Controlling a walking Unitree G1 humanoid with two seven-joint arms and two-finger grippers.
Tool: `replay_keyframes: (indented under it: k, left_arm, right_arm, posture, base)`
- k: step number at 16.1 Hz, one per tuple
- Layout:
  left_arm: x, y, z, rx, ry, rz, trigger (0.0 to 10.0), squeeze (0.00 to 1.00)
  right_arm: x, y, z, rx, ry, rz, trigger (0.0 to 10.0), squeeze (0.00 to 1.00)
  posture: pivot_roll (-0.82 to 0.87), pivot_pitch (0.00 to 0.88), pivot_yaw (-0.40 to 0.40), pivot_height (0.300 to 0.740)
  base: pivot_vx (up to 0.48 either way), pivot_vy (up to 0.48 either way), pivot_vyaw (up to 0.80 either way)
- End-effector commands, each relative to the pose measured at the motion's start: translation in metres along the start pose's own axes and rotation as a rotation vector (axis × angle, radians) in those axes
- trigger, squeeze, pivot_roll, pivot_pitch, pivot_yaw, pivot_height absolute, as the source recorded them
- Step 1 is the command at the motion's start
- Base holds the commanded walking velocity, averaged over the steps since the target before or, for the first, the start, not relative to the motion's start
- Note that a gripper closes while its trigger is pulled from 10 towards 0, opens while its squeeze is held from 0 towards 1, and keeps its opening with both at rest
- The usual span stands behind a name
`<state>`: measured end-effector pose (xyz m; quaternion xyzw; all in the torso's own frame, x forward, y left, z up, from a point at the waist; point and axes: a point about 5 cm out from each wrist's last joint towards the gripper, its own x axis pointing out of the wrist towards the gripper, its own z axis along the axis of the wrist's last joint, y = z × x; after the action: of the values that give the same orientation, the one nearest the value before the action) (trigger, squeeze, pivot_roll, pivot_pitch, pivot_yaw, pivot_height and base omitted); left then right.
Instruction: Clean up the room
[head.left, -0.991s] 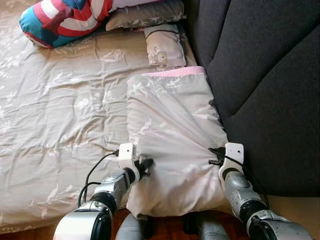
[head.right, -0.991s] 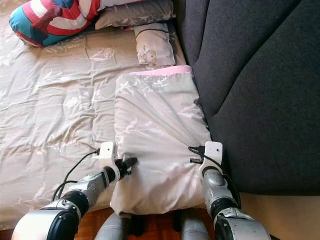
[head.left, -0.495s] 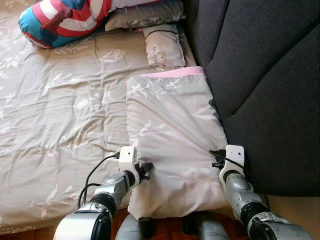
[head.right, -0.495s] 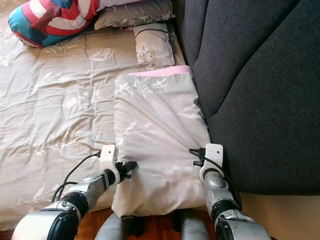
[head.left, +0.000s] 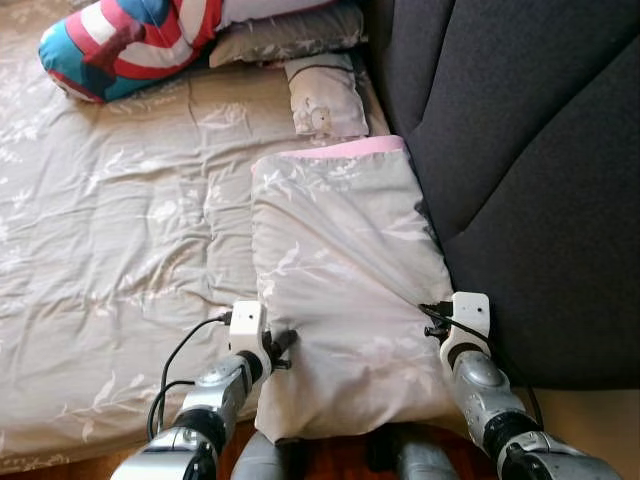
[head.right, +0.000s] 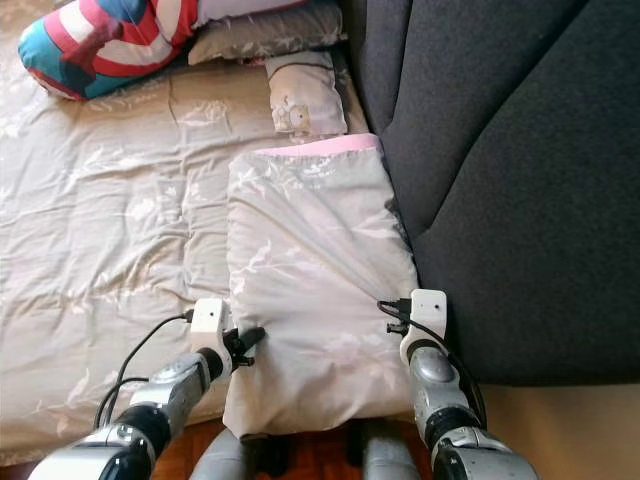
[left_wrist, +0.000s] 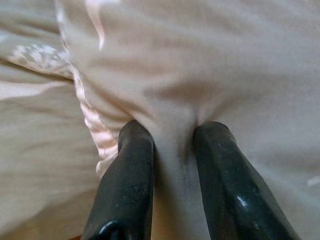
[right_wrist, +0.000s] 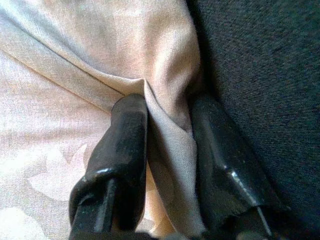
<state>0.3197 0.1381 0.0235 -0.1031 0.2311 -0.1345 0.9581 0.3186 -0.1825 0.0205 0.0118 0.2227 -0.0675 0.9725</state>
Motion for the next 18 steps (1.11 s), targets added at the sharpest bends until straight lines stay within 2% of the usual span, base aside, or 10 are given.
replay_keyframes:
  k: [1, 3, 7, 8, 9, 10, 11, 13, 15, 18]
  left_arm:
    - [-0.003, 0.004, -0.005, -0.051, -0.018, 0.025, 10.0, 1.0]
    - [-0.002, 0.008, 0.006, -0.08, -0.067, 0.05, 10.0, 1.0]
    - [-0.004, 0.008, 0.008, -0.061, -0.076, 0.04, 10.0, 1.0]
    - [-0.005, 0.01, 0.009, -0.048, -0.092, 0.053, 10.0, 1.0]
    - [-0.009, 0.013, 0.012, 0.038, -0.13, 0.097, 10.0, 1.0]
    - [-0.014, 0.016, 0.017, 0.143, -0.182, 0.142, 10.0, 0.0]
    - [-0.019, 0.019, 0.024, 0.202, -0.247, 0.182, 10.0, 0.0]
    - [-0.025, 0.02, 0.034, 0.214, -0.331, 0.22, 10.0, 0.0]
    - [-0.027, 0.016, 0.032, 0.193, -0.352, 0.209, 10.0, 0.0]
    - [-0.031, 0.016, 0.028, 0.207, -0.366, 0.266, 10.0, 0.0]
  right_arm:
    - [-0.004, -0.005, -0.012, -0.004, 0.028, -0.011, 10.0, 0.0]
    - [-0.003, -0.002, -0.006, 0.01, -0.004, 0.01, 10.0, 0.0]
    - [-0.002, 0.002, -0.001, 0.009, -0.033, 0.039, 10.0, 0.0]
    - [-0.002, 0.002, 0.002, 0.017, -0.049, 0.042, 10.0, 0.0]
    - [-0.002, 0.004, 0.006, 0.036, -0.084, 0.058, 10.0, 0.0]
    - [-0.003, 0.006, 0.007, 0.038, -0.109, 0.084, 10.0, 0.0]
    - [-0.004, 0.008, 0.009, 0.029, -0.147, 0.114, 10.0, 0.0]
    - [-0.007, 0.01, 0.009, 0.032, -0.179, 0.141, 10.0, 0.0]
    - [-0.009, 0.012, 0.006, 0.017, -0.186, 0.155, 10.0, 0.0]
    - [-0.015, 0.012, -0.001, 0.03, -0.207, 0.165, 10.0, 0.0]
  posture:
    - [0.0, 0.25, 0.036, 0.74]
    - [-0.01, 0.23, 0.033, 0.74]
    - [-0.01, 0.194, 0.025, 0.74]
    - [-0.01, 0.192, 0.024, 0.74]
    - [-0.01, 0.171, 0.017, 0.74]
    - [-0.02, 0.164, 0.014, 0.74]
    - [-0.01, 0.155, 0.011, 0.74]
    - [-0.01, 0.136, 0.009, 0.74]
    - [-0.02, 0.123, 0.009, 0.74]
    - [-0.02, 0.113, 0.016, 0.74]
  base:
    - [0.0, 0.0, 0.0]
    - [0.0, 0.0, 0.0]
    - [0.0, 0.0, 0.0]
    - [0.0, 0.0, 0.0]
    - [0.0, 0.0, 0.0]
    - [0.0, 0.0, 0.0]
    - [0.0, 0.0, 0.0]
    - [0.0, 0.0, 0.0]
    - [0.0, 0.0, 0.0]
    - [0.0, 0.0, 0.0]
